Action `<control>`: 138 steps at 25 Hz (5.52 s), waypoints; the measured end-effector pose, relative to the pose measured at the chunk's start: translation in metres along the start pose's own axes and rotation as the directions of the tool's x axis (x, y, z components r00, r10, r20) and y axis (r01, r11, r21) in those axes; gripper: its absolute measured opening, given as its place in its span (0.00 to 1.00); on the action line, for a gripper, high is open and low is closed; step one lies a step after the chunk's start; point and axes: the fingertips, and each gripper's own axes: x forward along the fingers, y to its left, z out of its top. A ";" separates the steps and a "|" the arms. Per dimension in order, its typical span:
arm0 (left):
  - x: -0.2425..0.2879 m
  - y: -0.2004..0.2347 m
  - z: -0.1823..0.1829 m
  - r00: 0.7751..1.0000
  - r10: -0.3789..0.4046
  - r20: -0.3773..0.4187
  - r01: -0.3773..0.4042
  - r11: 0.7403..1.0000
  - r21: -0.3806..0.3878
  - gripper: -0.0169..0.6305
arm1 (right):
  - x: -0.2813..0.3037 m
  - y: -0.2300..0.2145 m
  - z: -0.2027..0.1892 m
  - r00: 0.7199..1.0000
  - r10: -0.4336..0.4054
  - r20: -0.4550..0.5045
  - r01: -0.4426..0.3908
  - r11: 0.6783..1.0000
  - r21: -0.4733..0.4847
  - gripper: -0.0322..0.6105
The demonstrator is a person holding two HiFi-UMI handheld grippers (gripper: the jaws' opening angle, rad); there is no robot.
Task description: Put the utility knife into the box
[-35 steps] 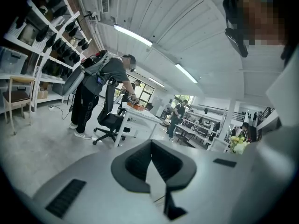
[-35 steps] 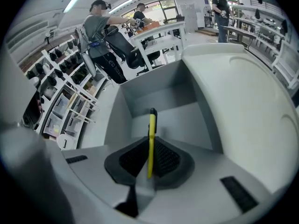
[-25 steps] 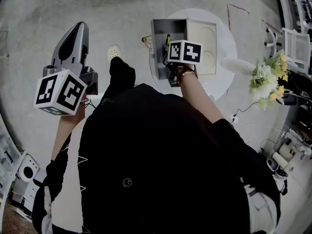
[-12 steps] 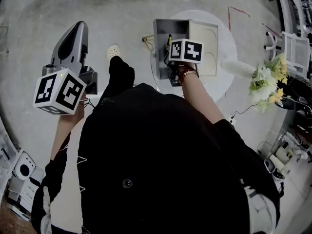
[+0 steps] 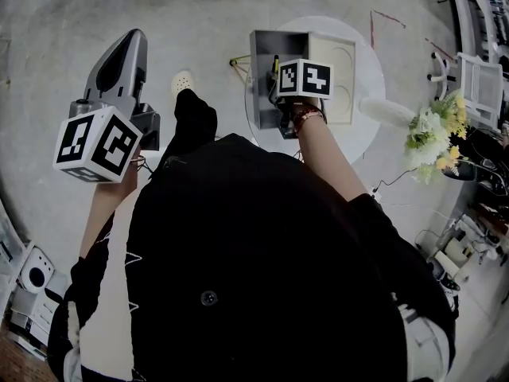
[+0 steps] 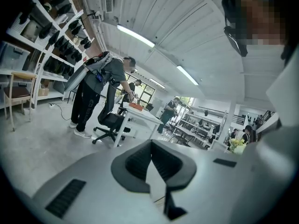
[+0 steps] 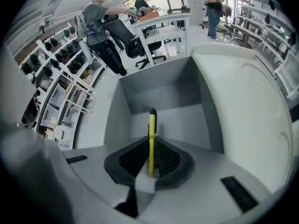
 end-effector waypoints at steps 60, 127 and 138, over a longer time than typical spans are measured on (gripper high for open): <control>-0.064 0.003 0.006 0.994 0.081 0.067 -0.083 0.996 0.024 0.04 | -0.001 0.001 0.004 0.994 -0.011 0.104 0.013 1.000 -0.012 0.13; -0.129 -0.207 0.029 0.956 -0.236 0.174 0.194 0.954 0.228 0.04 | -0.378 0.070 0.010 0.335 0.282 0.899 -0.192 0.955 -0.228 0.06; -0.120 -0.208 0.010 0.964 -0.223 0.146 0.191 0.960 0.205 0.04 | -0.354 0.058 0.000 0.414 0.256 0.873 -0.147 0.966 -0.214 0.06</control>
